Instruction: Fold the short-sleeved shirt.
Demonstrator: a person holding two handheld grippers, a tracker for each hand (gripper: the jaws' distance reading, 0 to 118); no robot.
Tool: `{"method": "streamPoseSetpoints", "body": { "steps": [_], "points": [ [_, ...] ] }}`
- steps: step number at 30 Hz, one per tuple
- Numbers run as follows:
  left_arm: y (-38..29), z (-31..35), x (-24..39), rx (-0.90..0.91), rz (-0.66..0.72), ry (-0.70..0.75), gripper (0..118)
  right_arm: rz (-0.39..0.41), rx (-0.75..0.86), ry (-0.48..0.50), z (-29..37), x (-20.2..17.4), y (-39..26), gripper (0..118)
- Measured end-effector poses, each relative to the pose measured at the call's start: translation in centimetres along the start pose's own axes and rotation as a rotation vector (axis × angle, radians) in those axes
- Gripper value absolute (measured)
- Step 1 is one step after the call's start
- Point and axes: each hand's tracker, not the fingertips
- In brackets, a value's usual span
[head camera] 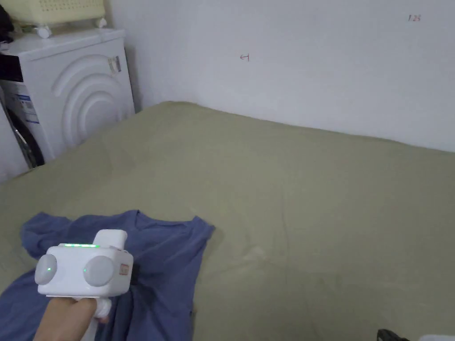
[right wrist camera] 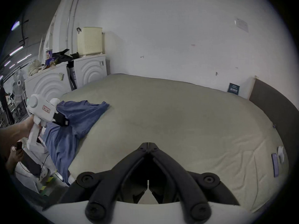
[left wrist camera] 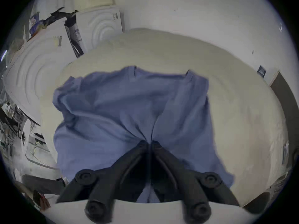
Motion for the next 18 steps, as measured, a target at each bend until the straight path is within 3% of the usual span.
{"method": "streamPoseSetpoints", "body": {
  "steps": [6,18],
  "points": [
    [3.7,6.0,6.5,0.118,-0.098,-0.115,4,-0.063,0.025,-0.099,4.6,4.7,-0.8,0],
    [5.2,15.8,32.2,0.243,-0.440,-0.540,4,-0.161,0.064,-0.285,11.5,11.8,-2.6,0]
  ]
}}
